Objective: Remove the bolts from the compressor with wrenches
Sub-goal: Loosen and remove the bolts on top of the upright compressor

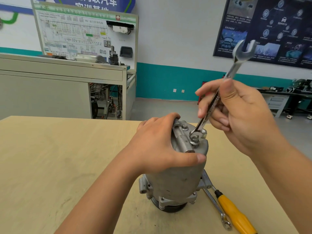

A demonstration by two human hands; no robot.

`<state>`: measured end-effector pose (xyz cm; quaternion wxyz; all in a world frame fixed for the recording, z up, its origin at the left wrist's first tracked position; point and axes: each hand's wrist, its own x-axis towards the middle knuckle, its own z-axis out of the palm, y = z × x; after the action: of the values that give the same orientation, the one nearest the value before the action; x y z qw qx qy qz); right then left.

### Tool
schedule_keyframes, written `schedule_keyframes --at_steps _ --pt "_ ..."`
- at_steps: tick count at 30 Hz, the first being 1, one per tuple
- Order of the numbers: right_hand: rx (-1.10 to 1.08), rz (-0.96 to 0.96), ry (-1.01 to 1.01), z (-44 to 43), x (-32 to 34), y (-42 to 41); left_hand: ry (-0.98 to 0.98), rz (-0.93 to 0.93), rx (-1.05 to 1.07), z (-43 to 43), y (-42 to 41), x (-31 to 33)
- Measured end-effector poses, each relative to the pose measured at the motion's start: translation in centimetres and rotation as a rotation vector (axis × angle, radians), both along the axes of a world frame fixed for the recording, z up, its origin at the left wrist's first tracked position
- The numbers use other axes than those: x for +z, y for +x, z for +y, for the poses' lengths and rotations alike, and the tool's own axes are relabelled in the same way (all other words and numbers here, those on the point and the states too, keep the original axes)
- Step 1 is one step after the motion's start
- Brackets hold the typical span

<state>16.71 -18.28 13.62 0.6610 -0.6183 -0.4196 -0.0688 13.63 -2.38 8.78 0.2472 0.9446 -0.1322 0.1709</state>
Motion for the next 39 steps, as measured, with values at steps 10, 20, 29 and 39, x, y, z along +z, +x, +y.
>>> schedule_keyframes --at_steps 10,20,29,39 --pt "-0.037 0.092 -0.179 1.7 1.4 0.0 -0.004 0.005 -0.009 0.0 0.0 0.0" --pt "-0.089 -0.016 -0.262 1.2 1.7 -0.1 0.003 0.006 -0.008 -0.1 -0.2 0.1" --pt "-0.121 -0.089 -0.349 1.8 2.0 -0.8 -0.009 -0.003 -0.031 0.0 -0.2 0.3" --pt "-0.096 -0.119 -0.290 -0.3 0.8 -1.4 -0.003 0.007 -0.005 0.0 -0.2 0.1"
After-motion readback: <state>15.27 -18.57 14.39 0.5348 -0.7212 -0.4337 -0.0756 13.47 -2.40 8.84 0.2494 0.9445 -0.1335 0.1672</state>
